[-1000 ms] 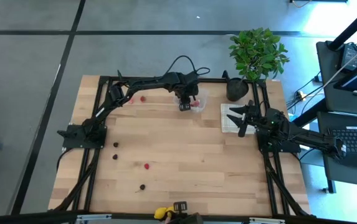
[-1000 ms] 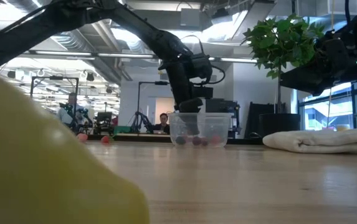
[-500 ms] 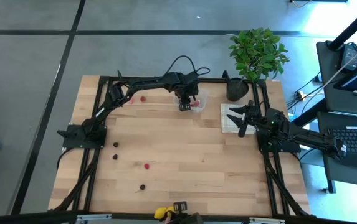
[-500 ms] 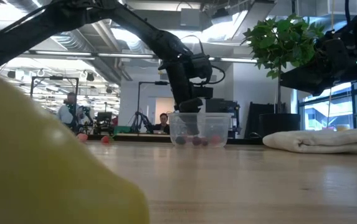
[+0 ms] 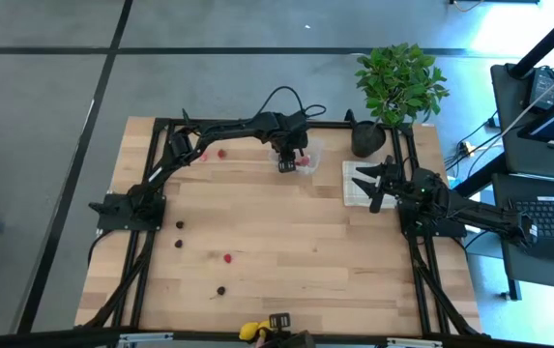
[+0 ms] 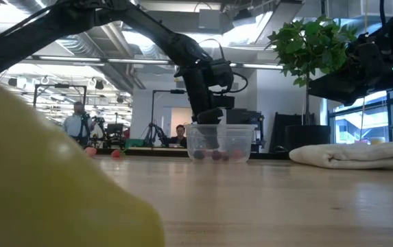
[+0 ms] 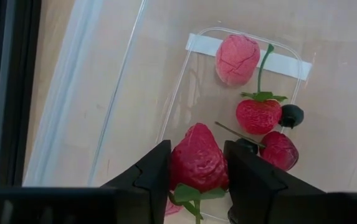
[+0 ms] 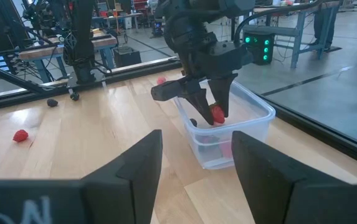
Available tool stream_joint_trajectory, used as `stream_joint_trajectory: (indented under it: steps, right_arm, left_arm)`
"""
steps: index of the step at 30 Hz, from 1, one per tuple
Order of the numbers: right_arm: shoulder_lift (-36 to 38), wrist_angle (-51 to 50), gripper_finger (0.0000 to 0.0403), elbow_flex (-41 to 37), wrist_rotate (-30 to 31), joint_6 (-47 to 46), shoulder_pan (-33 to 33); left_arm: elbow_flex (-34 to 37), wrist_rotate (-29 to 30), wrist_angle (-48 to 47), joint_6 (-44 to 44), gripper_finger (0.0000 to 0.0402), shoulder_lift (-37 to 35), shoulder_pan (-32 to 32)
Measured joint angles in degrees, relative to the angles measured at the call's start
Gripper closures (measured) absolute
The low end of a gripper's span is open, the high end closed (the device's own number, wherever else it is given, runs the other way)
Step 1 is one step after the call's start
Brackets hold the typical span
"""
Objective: Pick and placing Produce into tupperware
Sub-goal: Put the bottom strawberry into the transparent container
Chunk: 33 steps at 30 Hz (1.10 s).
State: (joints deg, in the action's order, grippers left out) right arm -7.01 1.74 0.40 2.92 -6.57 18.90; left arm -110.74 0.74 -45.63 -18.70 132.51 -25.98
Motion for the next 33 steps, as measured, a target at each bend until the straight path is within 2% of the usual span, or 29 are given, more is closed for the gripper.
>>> stream_joint_trajectory:
  steps: [6,14,24,33]
  right_arm:
    - [0.00,0.00,0.0208,0.00,0.00,0.00,0.00]
    - [0.00,0.02,0.0208,0.00,0.00,0.00,0.00]
    - [0.00,0.00,0.0208,0.00,0.01,-0.02,0.01]
    - [0.00,0.02,0.0208,0.00,0.02,0.00,0.00]
  left_arm:
    - [0.00,0.02,0.00,0.00,0.0262,-0.01,0.00]
    - [0.00,0.01,0.00,0.00,0.0270,-0.02,0.01]
    - [0.02,0.00,0.00,0.02,0.0246,-0.02,0.00]
    - [0.02,0.01,-0.01,0.02,0.0260,-0.02,0.01]
